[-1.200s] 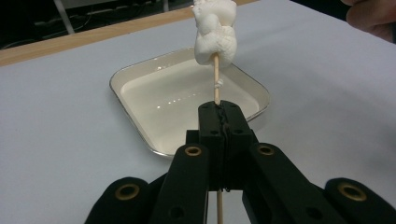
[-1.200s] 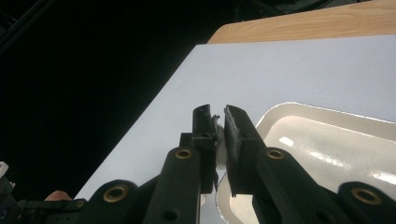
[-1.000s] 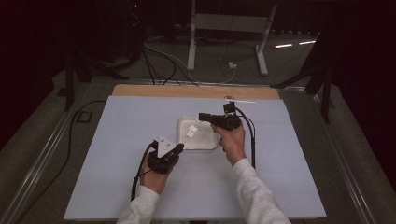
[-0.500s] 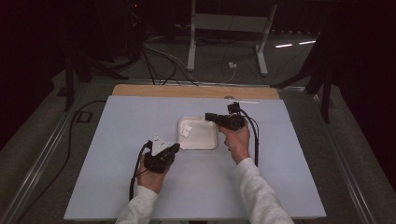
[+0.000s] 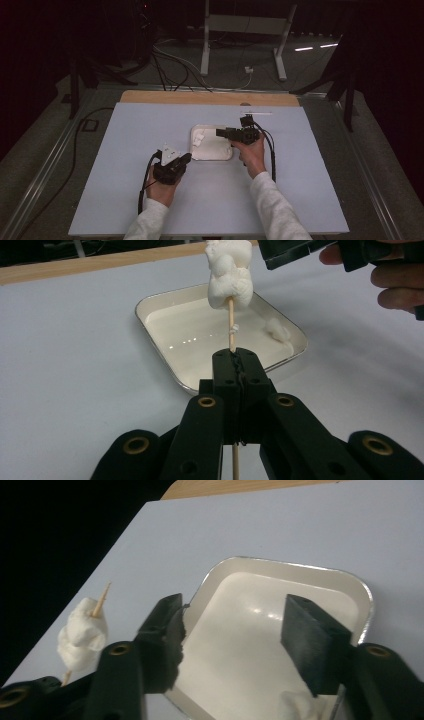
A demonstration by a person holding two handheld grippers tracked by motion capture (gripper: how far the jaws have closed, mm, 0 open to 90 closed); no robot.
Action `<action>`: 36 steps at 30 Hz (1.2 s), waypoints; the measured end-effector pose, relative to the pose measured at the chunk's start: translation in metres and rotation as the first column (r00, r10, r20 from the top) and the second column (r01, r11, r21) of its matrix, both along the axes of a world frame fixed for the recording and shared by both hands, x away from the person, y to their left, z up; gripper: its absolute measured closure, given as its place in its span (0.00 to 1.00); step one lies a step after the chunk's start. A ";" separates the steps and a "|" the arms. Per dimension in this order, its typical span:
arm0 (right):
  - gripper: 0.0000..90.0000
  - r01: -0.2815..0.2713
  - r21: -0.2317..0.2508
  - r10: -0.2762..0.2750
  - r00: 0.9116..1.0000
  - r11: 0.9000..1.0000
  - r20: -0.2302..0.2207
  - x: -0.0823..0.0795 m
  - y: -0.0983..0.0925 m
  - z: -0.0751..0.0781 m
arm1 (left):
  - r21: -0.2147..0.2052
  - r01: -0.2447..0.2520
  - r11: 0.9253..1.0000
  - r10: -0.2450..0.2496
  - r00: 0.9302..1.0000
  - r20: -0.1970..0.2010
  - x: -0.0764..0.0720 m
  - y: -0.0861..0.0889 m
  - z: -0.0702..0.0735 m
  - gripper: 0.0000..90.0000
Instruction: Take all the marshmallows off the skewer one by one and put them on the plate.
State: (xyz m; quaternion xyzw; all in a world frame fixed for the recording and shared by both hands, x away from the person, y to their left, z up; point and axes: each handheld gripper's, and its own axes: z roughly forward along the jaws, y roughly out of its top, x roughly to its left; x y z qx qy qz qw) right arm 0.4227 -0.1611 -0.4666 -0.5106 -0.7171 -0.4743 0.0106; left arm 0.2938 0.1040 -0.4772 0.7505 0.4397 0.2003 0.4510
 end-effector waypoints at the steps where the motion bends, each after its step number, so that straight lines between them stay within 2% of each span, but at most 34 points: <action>1: 0.42 -0.006 0.004 0.006 1.000 1.000 0.000 0.000 0.000 0.000 | -0.002 -0.002 1.000 0.002 1.000 0.000 0.000 0.000 0.000 1.00; 7: 0.32 -0.037 0.020 0.037 0.999 0.999 0.010 -0.003 0.005 0.003 | -0.004 -0.004 1.000 0.004 1.000 -0.003 0.001 0.001 -0.001 1.00; 9: 0.28 -0.064 0.034 0.063 0.998 0.997 0.010 -0.004 0.008 0.004 | -0.006 -0.004 1.000 0.004 1.000 -0.002 0.001 0.001 -0.001 1.00; 11: 0.28 -0.076 0.038 0.075 0.997 0.996 0.014 -0.006 0.010 0.005 | -0.008 -0.004 1.000 0.004 1.000 -0.002 0.001 0.000 -0.001 1.00; 16: 0.24 -0.101 0.082 0.099 0.995 0.992 0.018 -0.008 0.013 0.007 | -0.012 -0.004 1.000 0.004 1.000 -0.002 0.001 0.001 -0.001 1.00; 21: 0.21 -0.128 0.097 0.126 0.992 0.987 0.026 -0.010 0.016 0.009 | -0.014 -0.001 1.000 0.001 1.000 -0.001 0.001 -0.001 -0.001 1.00; 24: 0.20 -0.148 0.127 0.146 0.989 0.981 0.023 -0.011 0.020 0.010 | -0.016 0.006 1.000 -0.006 1.000 0.001 0.000 -0.002 -0.001 1.00; 29: 0.27 -0.176 0.140 0.176 0.984 0.974 0.012 -0.012 0.024 0.011 | -0.022 0.011 1.000 -0.011 1.000 0.001 0.000 -0.003 0.000 1.00; 30: 0.34 -0.190 0.153 0.190 0.982 0.970 0.012 -0.012 0.026 0.011 | -0.021 0.012 1.000 -0.012 1.000 0.001 0.000 -0.003 0.000 1.00; 32: 0.41 -0.203 0.170 0.205 0.979 0.964 0.006 -0.011 0.027 0.011 | -0.023 0.016 1.000 -0.016 1.000 0.002 0.000 -0.004 0.000 1.00; 34: 0.44 -0.204 0.171 0.207 0.978 0.964 0.000 -0.011 0.028 0.011 | -0.025 0.016 1.000 -0.016 1.000 0.003 0.000 -0.004 0.000 1.00; 36: 0.53 -0.214 0.191 0.222 0.975 0.958 -0.020 -0.011 0.030 0.009 | -0.030 0.016 0.999 -0.016 1.000 0.004 0.000 -0.004 0.001 1.00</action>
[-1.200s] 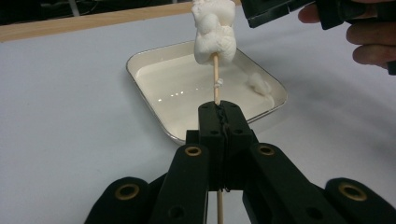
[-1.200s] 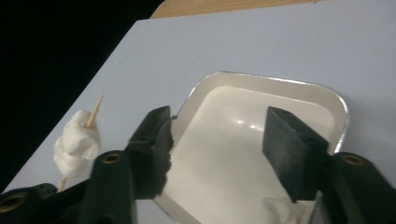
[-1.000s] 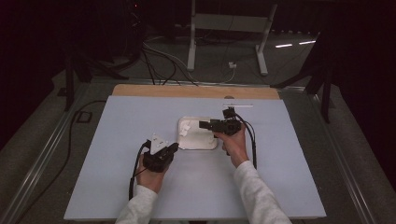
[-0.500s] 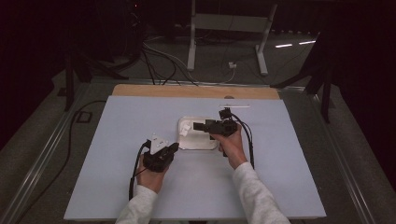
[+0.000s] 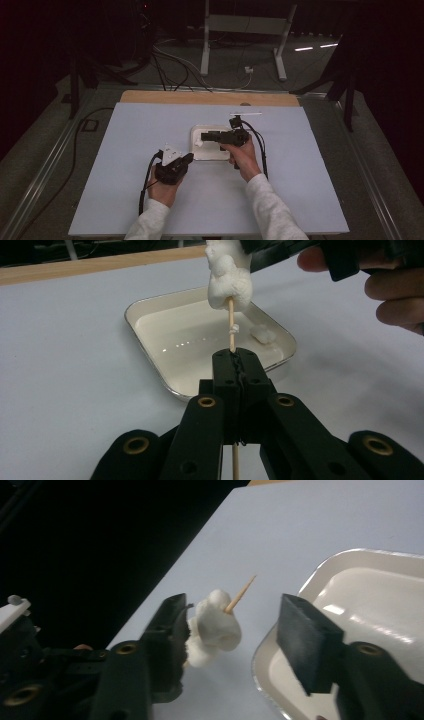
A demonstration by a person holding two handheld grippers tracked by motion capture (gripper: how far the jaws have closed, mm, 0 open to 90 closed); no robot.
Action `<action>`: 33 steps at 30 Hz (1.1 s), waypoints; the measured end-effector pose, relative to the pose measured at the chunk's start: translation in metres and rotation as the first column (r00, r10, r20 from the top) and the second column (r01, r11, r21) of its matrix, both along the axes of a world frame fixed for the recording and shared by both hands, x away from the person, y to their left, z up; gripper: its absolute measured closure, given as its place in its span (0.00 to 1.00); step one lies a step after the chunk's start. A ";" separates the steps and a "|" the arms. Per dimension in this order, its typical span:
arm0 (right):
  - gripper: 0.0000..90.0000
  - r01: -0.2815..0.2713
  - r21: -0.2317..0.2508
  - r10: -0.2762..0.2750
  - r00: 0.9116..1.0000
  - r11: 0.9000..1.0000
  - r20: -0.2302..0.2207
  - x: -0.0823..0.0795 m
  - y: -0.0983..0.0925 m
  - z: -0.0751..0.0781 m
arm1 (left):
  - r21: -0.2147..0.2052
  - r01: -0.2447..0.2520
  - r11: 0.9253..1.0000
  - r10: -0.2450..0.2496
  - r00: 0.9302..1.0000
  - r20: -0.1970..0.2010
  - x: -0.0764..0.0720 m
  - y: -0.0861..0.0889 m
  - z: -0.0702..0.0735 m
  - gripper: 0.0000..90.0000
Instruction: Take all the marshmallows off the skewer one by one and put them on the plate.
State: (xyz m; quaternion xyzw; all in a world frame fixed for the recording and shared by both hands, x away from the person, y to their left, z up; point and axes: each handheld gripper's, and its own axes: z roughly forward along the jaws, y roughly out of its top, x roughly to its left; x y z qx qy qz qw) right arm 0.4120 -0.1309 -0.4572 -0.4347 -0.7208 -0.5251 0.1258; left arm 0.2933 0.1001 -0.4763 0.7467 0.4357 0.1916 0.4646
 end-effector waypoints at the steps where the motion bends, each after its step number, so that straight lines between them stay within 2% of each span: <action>1: 0.55 -0.005 0.006 0.005 1.000 1.000 -0.008 0.000 0.001 -0.001 | 0.000 0.000 1.000 0.000 1.000 0.001 0.000 0.000 0.000 1.00; 6: 0.67 -0.021 0.022 0.022 0.999 1.000 -0.047 0.001 0.003 -0.003 | 0.000 0.006 1.000 -0.006 1.000 0.001 0.000 -0.001 0.000 1.00; 12: 0.79 -0.048 0.053 0.051 0.997 0.997 -0.059 0.000 0.007 -0.004 | 0.003 0.021 1.000 -0.021 1.000 0.005 0.000 -0.003 0.000 1.00; 15: 0.83 -0.062 0.052 0.064 0.997 0.997 -0.048 -0.001 0.008 -0.002 | 0.007 0.019 1.000 -0.019 1.000 0.001 0.000 -0.002 -0.001 1.00; 33: 0.89 -0.002 0.047 0.003 1.000 0.999 -0.024 -0.001 0.000 0.006 | 0.025 0.029 0.999 -0.029 0.999 0.013 -0.001 -0.002 0.000 1.00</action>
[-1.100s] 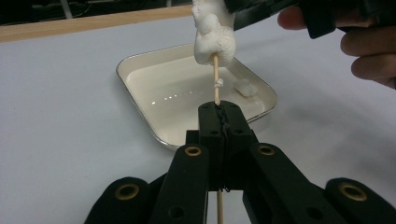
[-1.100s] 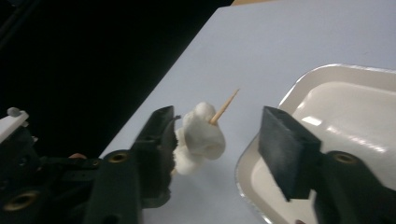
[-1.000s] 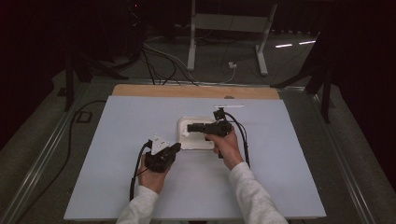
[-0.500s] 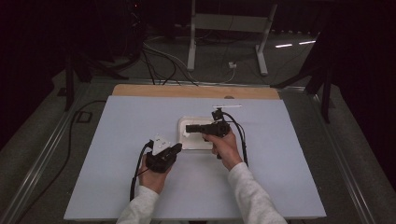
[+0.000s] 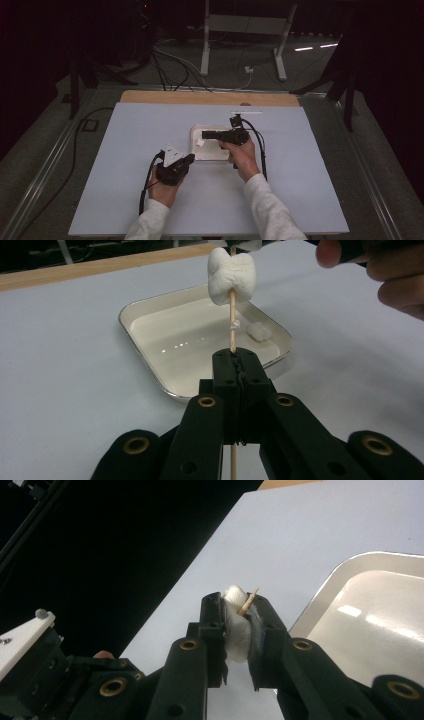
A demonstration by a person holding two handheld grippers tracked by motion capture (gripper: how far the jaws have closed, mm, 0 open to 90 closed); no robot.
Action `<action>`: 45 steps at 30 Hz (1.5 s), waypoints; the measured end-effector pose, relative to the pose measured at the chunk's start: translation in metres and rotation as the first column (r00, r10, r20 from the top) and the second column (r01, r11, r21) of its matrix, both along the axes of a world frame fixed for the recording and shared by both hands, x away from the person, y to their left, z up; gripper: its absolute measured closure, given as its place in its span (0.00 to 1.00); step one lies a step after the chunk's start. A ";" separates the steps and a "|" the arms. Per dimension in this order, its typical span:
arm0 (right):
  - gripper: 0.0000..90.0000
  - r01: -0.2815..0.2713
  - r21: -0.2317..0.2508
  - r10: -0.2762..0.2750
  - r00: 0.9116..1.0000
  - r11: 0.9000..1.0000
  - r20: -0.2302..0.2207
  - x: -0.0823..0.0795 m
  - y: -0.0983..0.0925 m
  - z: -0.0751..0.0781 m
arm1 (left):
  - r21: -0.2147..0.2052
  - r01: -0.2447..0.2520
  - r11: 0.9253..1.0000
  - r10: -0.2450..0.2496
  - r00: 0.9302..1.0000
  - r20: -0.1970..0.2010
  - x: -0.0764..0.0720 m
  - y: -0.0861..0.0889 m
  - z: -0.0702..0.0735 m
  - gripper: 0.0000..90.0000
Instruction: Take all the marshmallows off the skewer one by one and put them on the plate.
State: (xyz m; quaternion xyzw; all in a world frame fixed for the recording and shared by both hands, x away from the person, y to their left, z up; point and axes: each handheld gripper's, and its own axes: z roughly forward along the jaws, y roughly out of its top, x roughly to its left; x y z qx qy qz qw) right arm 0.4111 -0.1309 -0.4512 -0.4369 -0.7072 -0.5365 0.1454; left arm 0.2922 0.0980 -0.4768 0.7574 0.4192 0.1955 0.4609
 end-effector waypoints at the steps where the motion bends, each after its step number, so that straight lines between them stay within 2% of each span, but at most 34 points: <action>1: 0.89 0.005 0.003 -0.005 1.000 1.000 0.002 0.000 -0.001 0.000 | 0.002 0.002 1.000 -0.002 1.000 0.001 0.000 0.000 0.000 1.00; 10: 0.89 0.074 0.025 -0.074 0.997 0.997 0.030 0.004 -0.017 0.011 | 0.014 0.012 1.000 -0.012 1.000 0.006 -0.002 -0.001 -0.001 1.00; 13: 0.89 0.085 0.006 -0.085 0.995 0.996 0.054 0.004 -0.020 0.014 | 0.025 0.011 1.000 -0.011 1.000 0.002 -0.002 -0.002 -0.001 1.00; 16: 0.89 0.124 0.035 -0.125 0.990 0.992 0.060 0.005 -0.028 0.018 | 0.030 -0.009 1.000 0.009 1.000 -0.011 0.000 0.002 -0.003 1.00; 18: 0.89 0.128 0.032 -0.130 0.989 0.991 0.066 0.006 -0.030 0.020 | 0.024 -0.012 1.000 0.013 1.000 -0.012 0.000 0.003 -0.003 1.00; 19: 0.88 0.133 -0.011 -0.132 0.987 0.991 0.089 0.005 -0.032 0.023 | 0.021 -0.015 1.000 0.015 1.000 -0.012 0.000 0.004 -0.002 1.00; 20: 0.88 0.134 -0.029 -0.130 0.986 0.991 0.104 0.004 -0.032 0.023 | 0.016 -0.016 1.000 0.016 1.000 -0.012 0.001 0.004 -0.002 1.00; 22: 0.88 0.135 -0.045 -0.129 0.986 0.990 0.108 0.004 -0.032 0.023 | 0.011 -0.019 1.000 0.019 1.000 -0.013 0.001 0.004 -0.002 1.00; 23: 0.87 0.138 -0.082 -0.128 0.985 0.987 0.120 0.003 -0.030 0.022 | 0.011 -0.020 1.000 0.020 1.000 -0.013 0.001 0.004 -0.002 1.00; 24: 0.87 0.138 -0.082 -0.128 0.985 0.987 0.120 0.003 -0.030 0.022 | 0.008 -0.021 1.000 0.021 1.000 -0.012 0.001 0.004 -0.002 1.00; 25: 0.86 0.133 -0.108 -0.120 0.985 0.985 0.121 0.002 -0.026 0.019 | 0.006 -0.021 1.000 0.021 1.000 -0.012 0.001 0.004 -0.002 1.00; 30: 0.85 0.137 -0.142 -0.119 0.984 0.980 0.132 0.002 -0.021 0.014 | 0.005 -0.026 1.000 0.026 1.000 -0.011 0.001 0.006 -0.002 1.00; 36: 0.85 0.149 -0.154 -0.130 0.984 0.977 0.124 0.003 -0.020 0.009 | -0.002 -0.033 0.999 0.033 0.999 -0.013 0.002 0.007 -0.002 1.00; 45: 0.85 0.158 -0.217 -0.135 0.984 0.963 0.117 0.004 -0.019 -0.005 | -0.008 -0.033 0.999 0.033 0.999 -0.016 0.002 0.007 -0.002 1.00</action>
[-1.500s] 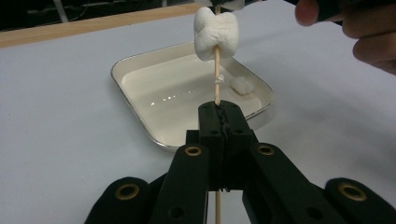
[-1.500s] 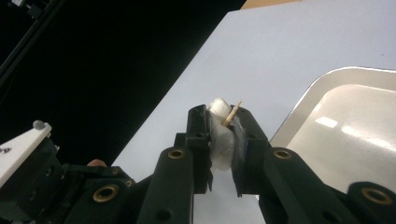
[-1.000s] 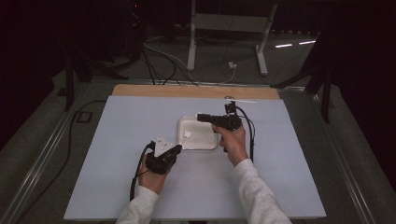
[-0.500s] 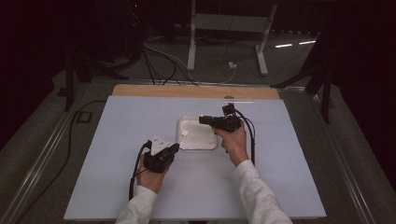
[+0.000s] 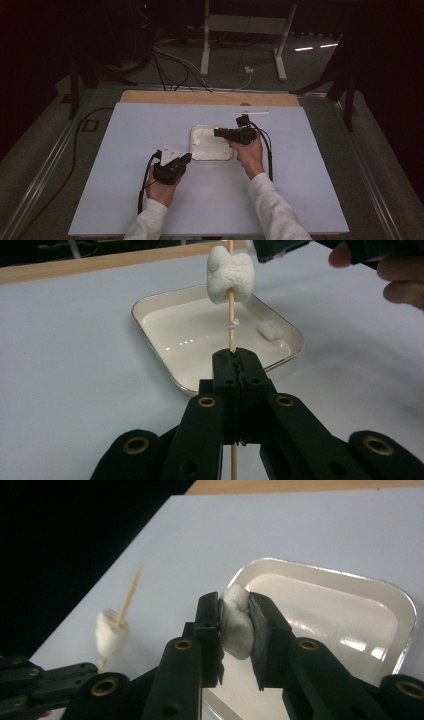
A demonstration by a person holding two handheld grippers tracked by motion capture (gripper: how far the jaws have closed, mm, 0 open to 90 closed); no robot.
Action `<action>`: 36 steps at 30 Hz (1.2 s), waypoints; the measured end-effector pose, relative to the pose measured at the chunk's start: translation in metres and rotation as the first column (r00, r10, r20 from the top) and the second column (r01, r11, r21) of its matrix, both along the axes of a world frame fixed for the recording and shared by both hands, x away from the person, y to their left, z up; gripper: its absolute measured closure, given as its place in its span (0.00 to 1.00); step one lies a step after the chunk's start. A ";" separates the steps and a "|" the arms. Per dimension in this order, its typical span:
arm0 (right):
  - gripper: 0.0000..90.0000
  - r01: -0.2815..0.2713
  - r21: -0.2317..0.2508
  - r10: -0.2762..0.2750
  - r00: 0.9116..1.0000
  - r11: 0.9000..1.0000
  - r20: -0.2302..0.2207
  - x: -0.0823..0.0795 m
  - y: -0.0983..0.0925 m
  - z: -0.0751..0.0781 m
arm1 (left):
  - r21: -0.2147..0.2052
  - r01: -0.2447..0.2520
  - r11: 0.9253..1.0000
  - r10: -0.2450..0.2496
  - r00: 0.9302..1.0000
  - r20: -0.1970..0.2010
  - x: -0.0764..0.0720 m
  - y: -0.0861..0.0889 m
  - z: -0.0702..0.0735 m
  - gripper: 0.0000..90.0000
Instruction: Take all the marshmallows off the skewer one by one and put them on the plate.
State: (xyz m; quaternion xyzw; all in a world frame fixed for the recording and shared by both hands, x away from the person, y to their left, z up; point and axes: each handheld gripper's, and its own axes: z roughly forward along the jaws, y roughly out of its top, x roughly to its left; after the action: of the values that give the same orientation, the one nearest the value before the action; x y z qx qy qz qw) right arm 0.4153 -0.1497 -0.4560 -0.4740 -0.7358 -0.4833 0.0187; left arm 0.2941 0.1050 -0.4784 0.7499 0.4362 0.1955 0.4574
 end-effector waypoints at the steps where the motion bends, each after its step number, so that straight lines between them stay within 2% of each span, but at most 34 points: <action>1: 0.85 0.001 -0.002 -0.001 1.000 1.000 -0.003 0.000 0.000 -0.002 | 0.000 0.001 1.000 -0.001 1.000 -0.001 0.000 0.000 0.000 1.00; 7: 0.79 0.023 -0.012 -0.023 1.000 1.000 -0.018 0.002 0.000 -0.008 | -0.005 -0.001 1.000 0.001 1.000 -0.001 0.000 0.001 0.000 1.00; 8: 0.73 0.029 -0.015 -0.030 0.999 0.999 -0.015 0.002 -0.001 -0.009 | -0.005 -0.001 1.000 0.001 1.000 -0.001 0.001 0.001 0.000 1.00; 9: 0.53 0.046 -0.023 -0.047 0.999 0.999 -0.020 0.002 -0.001 -0.011 | -0.006 -0.002 1.000 0.002 1.000 -0.001 0.001 0.002 0.000 1.00; 10: 0.46 0.043 -0.029 -0.043 0.999 0.999 -0.027 0.003 -0.001 -0.012 | -0.007 -0.003 1.000 0.003 1.000 -0.001 0.001 0.002 0.000 1.00; 11: 0.46 0.043 -0.029 -0.043 0.999 0.999 -0.027 0.003 -0.001 -0.012 | -0.007 -0.003 1.000 0.003 1.000 -0.001 0.001 0.002 0.000 1.00; 12: 0.38 0.027 -0.016 -0.028 0.999 0.999 -0.046 0.005 -0.001 -0.014 | -0.008 -0.005 1.000 0.005 1.000 0.000 0.001 0.002 0.000 1.00; 13: 0.38 0.027 -0.016 -0.028 0.999 0.999 -0.046 0.005 -0.001 -0.014 | -0.008 -0.007 1.000 0.007 1.000 -0.001 0.001 0.002 0.000 1.00; 15: 0.31 0.017 -0.017 -0.017 0.999 1.000 -0.032 0.004 -0.001 -0.015 | -0.010 -0.011 1.000 0.011 1.000 0.001 0.001 0.002 0.000 1.00; 16: 0.25 0.013 -0.026 -0.013 1.000 1.000 -0.011 0.002 0.001 -0.014 | -0.011 -0.011 1.000 0.011 1.000 0.001 0.001 0.003 0.000 1.00; 18: 0.24 0.003 -0.023 -0.003 1.000 1.000 -0.006 0.001 0.001 -0.013 | -0.010 -0.013 1.000 0.013 1.000 0.001 0.001 0.003 0.000 1.00; 19: 0.19 -0.017 -0.013 0.017 1.000 1.000 0.003 0.000 0.002 -0.010 | -0.011 -0.013 1.000 0.013 1.000 0.001 0.001 0.003 0.000 1.00; 25: 0.11 -0.060 0.039 0.060 0.998 0.997 0.020 -0.004 0.003 -0.005 | -0.012 -0.016 1.000 0.016 1.000 0.002 0.001 0.003 0.000 1.00; 36: 0.04 -0.105 0.055 0.104 0.994 0.993 0.030 -0.009 0.009 -0.002 | -0.020 -0.011 1.000 0.011 1.000 0.002 0.001 0.001 0.000 1.00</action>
State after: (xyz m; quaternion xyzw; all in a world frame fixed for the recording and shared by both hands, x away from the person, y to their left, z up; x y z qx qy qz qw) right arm 0.4066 -0.1403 -0.4580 -0.4274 -0.7459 -0.5086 0.0472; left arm 0.2954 0.1058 -0.4784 0.7426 0.4419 0.1945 0.4642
